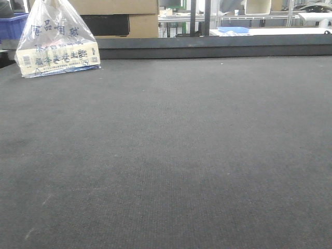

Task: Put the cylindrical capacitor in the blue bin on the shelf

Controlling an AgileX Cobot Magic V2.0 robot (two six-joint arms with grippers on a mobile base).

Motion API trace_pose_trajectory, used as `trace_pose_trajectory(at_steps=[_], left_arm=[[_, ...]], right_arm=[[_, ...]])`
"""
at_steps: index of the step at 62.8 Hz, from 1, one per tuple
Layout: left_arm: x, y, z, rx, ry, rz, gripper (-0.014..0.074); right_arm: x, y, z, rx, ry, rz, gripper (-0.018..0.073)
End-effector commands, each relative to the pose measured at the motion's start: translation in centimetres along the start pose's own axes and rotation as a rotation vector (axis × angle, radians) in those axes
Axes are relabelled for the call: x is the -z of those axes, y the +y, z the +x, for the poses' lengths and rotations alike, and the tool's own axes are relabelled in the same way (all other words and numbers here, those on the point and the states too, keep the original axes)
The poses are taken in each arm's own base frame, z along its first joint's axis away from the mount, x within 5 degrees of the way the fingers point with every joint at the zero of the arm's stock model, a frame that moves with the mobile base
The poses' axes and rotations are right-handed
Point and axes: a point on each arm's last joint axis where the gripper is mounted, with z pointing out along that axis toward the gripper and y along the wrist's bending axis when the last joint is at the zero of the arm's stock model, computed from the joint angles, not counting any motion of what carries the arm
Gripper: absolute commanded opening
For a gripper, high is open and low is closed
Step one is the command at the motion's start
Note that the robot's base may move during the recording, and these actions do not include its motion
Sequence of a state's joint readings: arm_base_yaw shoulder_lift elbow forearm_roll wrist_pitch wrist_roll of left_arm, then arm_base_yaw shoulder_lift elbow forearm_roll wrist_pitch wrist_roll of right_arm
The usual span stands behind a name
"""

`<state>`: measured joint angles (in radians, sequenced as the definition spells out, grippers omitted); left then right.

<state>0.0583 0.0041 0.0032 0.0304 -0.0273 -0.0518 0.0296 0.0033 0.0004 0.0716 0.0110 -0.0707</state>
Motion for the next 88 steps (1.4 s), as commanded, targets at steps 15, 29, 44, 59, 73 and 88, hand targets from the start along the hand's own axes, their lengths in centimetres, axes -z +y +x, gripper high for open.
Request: trace_pose_trajectory(at_steps=[15,29,44,59,73,88], left_arm=[[0.0,0.0,-0.3,0.003,-0.022,0.006,-0.0111],[0.0,0.0,-0.3,0.003,-0.022,0.006,-0.0111],[0.0,0.0,-0.3,0.003,-0.023,0.006,-0.0111],[0.1,0.0,-1.3,0.003,-0.009,0.004,-0.0111],[0.7,0.0,-5.9,0.001,0.121,-0.009,-0.0111],[-1.5,0.0,-8.8,-0.003,0.422,-0.026,-0.0111]], right_arm=[[0.0,0.0,-0.2,0.009,-0.024,0.006,-0.0162],[0.0,0.0,-0.2,0.026,-0.024,0.007,-0.0162],[0.0,0.0,-0.2,0.026,-0.024,0.007,-0.0162],[0.2,0.1,-1.1,-0.099,0.025,-0.008,-0.0162],[0.0,0.5,-5.7,-0.107,0.179,-0.048,-0.0162],[-4.1,1.0,-9.5,-0.105,0.559,-0.081,-0.0162]])
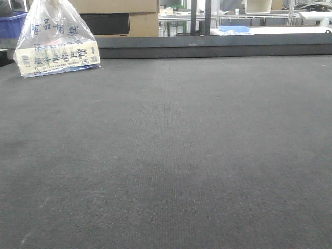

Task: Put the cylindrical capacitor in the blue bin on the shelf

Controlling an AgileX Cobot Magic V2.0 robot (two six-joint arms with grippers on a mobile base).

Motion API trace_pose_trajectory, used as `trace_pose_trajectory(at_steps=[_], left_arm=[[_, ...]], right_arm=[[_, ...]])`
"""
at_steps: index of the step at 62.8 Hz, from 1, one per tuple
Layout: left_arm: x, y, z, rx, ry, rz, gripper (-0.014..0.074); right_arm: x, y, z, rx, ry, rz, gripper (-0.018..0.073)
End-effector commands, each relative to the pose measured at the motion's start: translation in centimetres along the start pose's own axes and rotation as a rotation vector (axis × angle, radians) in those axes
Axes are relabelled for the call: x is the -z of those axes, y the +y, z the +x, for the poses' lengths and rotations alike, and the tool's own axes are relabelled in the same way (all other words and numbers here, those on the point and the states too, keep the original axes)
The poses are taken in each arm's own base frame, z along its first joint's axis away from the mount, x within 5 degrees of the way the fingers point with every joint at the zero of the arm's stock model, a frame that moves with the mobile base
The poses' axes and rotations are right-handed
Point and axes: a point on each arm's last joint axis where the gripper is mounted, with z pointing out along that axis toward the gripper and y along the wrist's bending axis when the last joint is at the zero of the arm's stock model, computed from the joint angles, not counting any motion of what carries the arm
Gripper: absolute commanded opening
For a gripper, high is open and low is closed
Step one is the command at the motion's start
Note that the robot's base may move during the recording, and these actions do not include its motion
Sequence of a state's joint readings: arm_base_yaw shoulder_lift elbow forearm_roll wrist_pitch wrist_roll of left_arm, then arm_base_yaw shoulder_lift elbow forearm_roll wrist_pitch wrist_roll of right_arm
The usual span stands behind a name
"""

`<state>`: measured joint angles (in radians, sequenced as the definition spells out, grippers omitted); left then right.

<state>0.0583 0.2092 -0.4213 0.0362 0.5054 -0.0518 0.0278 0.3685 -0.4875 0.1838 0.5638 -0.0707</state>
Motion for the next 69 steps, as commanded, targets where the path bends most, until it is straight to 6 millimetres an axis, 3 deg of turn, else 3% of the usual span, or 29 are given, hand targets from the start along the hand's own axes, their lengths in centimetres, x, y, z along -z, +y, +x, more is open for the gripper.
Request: trace_pose_trajectory(at_steps=[1,9,16,30,43,63,69], left_arm=[[-0.9,0.0,-1.0,0.0,0.135,-0.003,-0.0111],[-3.2,-0.1,-2.6,-0.003,0.331,-0.011,-0.0111],[-5.4,-0.2,-4.5,-0.004,0.37,-0.012,-0.0111],[-8.4,0.0,-5.5,-0.034,0.491,-0.032,-0.0111],[-12.3,-0.1,-6.3,-0.038,0.728,-0.047,-0.0111],[-17.8,-0.1,-6.6,-0.023,0.912,-0.052,-0.0111],[-18.6,-0.2,-6.3,-0.019,0.926,-0.049,-0.0111]], right_arm=[[-1.4,0.1,-1.4,-0.007,0.151,0.0,-0.0162],[-3.5,0.1,-3.7,-0.013,0.249,0.0,-0.0162],[-5.1,0.1,-5.0,-0.017,0.286,0.003,-0.0162],[-7.2,0.0,-4.6,-0.032,0.427,-0.001,-0.0161],[-11.1,-0.3,-4.6,-0.044,0.723,-0.006,-0.0158],[-16.7,-1.5,-3.1,-0.001,0.909,0.043,-0.0155],[-17.7,-1.7,-2.5,-0.004,0.929,0.046,-0.0028]])
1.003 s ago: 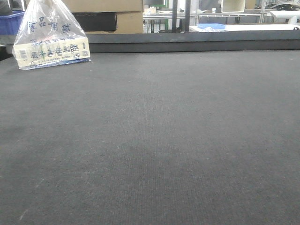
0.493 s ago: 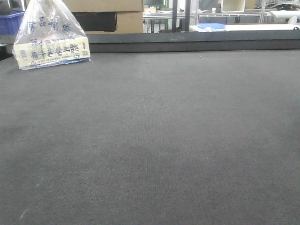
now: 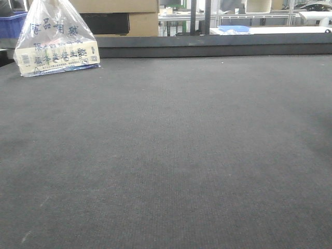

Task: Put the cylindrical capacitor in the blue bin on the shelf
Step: 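Close right gripper on brown capacitor and left gripper on orange capacitor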

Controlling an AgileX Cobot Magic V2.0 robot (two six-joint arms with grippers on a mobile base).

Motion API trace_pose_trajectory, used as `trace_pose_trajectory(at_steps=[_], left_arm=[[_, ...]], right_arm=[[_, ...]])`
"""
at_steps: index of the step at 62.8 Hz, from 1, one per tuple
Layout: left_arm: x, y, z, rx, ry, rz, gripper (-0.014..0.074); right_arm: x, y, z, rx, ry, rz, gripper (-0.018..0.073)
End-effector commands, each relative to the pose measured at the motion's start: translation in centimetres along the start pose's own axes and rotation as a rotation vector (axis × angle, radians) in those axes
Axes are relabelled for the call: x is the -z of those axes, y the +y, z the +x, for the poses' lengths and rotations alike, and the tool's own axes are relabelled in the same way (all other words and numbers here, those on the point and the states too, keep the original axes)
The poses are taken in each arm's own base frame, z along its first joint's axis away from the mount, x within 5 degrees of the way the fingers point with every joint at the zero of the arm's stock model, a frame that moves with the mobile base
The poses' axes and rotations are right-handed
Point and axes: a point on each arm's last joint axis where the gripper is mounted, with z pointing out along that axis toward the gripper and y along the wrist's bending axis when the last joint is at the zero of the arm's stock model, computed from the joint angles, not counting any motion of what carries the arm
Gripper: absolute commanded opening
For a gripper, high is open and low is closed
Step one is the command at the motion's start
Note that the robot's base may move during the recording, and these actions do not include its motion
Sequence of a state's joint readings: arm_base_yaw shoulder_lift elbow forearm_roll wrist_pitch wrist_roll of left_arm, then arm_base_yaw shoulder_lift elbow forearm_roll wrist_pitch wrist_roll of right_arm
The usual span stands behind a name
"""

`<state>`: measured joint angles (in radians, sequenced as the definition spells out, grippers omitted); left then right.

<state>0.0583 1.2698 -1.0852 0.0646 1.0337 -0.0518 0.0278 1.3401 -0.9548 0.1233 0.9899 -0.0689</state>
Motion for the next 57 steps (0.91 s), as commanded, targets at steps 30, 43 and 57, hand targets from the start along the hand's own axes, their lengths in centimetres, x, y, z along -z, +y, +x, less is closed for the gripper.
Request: trace_pose_trajectory(at_steps=[30,43,57], left_arm=[[-0.5,-0.1,-0.8,0.012,-0.013,0.012,-0.0111],[-0.5,-0.1,-0.8,0.012,-0.015,0.012,-0.0111],[-0.5,0.0,-0.6,0.004,0.004,-0.002,-0.0111]], right_arm=[[-5.6,-0.6,-2.6,-0.048,0.02,-0.014,0.0314],[-6.3,-0.6,-2.6,-0.051,0.047,-0.015,0.0268],[-6.3,-0.6,-2.4,-0.047,0.071,-0.012,0.0109]])
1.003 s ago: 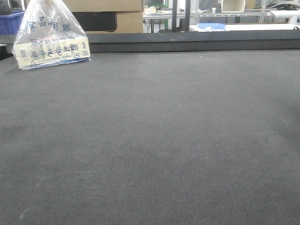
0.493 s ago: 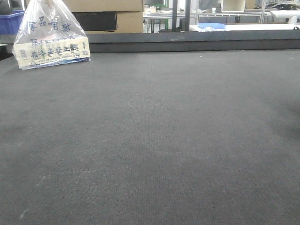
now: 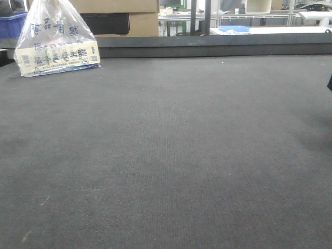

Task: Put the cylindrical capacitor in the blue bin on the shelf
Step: 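Close right gripper on brown capacitor and left gripper on orange capacitor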

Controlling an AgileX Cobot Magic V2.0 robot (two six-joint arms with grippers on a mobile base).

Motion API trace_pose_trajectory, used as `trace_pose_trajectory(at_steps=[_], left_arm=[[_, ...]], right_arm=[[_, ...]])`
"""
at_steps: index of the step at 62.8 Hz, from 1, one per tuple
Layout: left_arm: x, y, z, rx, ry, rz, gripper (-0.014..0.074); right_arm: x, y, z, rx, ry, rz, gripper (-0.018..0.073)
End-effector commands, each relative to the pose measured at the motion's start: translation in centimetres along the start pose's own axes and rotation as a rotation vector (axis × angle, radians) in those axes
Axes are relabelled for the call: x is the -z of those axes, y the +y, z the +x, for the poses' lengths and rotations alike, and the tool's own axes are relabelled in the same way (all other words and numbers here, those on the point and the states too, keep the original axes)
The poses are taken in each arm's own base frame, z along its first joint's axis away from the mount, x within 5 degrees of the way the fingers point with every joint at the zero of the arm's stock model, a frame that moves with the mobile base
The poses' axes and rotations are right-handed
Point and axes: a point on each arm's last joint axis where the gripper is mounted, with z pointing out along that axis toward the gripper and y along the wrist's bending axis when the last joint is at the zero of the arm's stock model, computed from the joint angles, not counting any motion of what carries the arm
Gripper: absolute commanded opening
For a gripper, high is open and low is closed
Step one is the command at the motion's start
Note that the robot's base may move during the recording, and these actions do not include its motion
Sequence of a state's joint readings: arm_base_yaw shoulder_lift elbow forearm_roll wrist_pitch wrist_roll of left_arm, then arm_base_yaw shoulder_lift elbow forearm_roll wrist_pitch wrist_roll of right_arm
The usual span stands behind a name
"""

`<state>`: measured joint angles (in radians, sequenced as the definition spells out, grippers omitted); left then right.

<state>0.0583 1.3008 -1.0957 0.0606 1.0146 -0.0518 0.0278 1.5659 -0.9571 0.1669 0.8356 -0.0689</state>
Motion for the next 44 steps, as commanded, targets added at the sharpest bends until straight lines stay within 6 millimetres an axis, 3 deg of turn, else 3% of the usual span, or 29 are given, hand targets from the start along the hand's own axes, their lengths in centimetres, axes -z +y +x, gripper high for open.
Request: trace_pose_trajectory(at_steps=[1,11,18,25,36,39,44], left_arm=[[0.2,0.1,0.0,0.0,0.004,-0.011,-0.0111],[0.2,0.8,0.2,-0.039,0.024,-0.077,-0.0111],[0.3,1.1,0.4,-0.058,0.055,-0.117,-0.0084],[0.3,1.2,0.5,-0.058,0.06,-0.121,0.0078],[0.2,1.1,0.0,-0.038,0.002,-0.115,0.0535],[-0.3,1.0,-0.1,-0.037,-0.018,-0.112,0.062],[-1.2,1.1,-0.2,-0.034,-0.013,-0.113,0.0598]], right_arm=[[0.2,-0.2,-0.1,0.007,0.005,0.009,0.0088],[0.2,-0.2,-0.1,0.01,0.005,0.012,-0.0168],[0.2,-0.2,-0.1,0.01,0.003,0.013,-0.0167],[0.2,-0.2,-0.1,0.01,0.001,0.013,-0.0167],[0.2,-0.2,-0.2,0.01,-0.005,0.013,-0.0167],[0.2,-0.2,-0.2,0.01,-0.009,0.013,-0.0167],[0.2,-0.2,-0.3,0.01,-0.018,0.014,-0.0167]])
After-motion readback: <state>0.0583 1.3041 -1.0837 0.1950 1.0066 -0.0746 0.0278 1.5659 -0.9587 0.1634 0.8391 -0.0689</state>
